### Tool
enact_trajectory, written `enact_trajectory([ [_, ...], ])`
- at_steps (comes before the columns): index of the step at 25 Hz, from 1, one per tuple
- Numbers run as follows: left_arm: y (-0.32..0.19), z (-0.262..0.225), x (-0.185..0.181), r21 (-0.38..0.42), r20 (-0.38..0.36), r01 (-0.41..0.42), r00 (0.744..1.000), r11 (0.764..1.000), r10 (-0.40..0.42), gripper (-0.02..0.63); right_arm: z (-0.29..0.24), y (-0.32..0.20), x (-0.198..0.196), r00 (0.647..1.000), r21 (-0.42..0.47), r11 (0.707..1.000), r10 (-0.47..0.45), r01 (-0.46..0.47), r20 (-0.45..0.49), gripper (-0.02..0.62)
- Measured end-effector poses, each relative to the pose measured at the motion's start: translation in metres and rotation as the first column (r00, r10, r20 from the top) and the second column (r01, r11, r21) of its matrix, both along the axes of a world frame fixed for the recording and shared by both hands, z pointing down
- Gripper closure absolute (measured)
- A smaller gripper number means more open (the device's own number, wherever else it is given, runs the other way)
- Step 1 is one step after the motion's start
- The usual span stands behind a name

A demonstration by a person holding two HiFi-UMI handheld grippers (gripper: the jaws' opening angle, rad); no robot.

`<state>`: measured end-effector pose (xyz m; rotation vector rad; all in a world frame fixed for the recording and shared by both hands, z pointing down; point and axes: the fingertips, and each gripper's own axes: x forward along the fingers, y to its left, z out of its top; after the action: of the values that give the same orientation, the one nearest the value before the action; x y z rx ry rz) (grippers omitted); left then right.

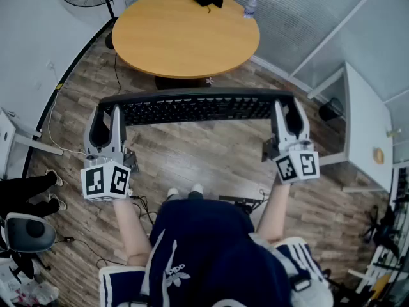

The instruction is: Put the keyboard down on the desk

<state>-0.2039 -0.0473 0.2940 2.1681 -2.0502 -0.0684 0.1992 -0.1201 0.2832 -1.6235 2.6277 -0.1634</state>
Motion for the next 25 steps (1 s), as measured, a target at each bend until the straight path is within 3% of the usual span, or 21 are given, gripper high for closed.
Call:
enact_trajectory([
  [25,0.0030,0.0018,0.0010,-0.006,-0.006,0.029,1.000,1.000,-0.029,0.425,0.0044,-0.0048,0.0020,1.000,-0.007,1.000,0.003,-0.003,0.018,0.407],
])
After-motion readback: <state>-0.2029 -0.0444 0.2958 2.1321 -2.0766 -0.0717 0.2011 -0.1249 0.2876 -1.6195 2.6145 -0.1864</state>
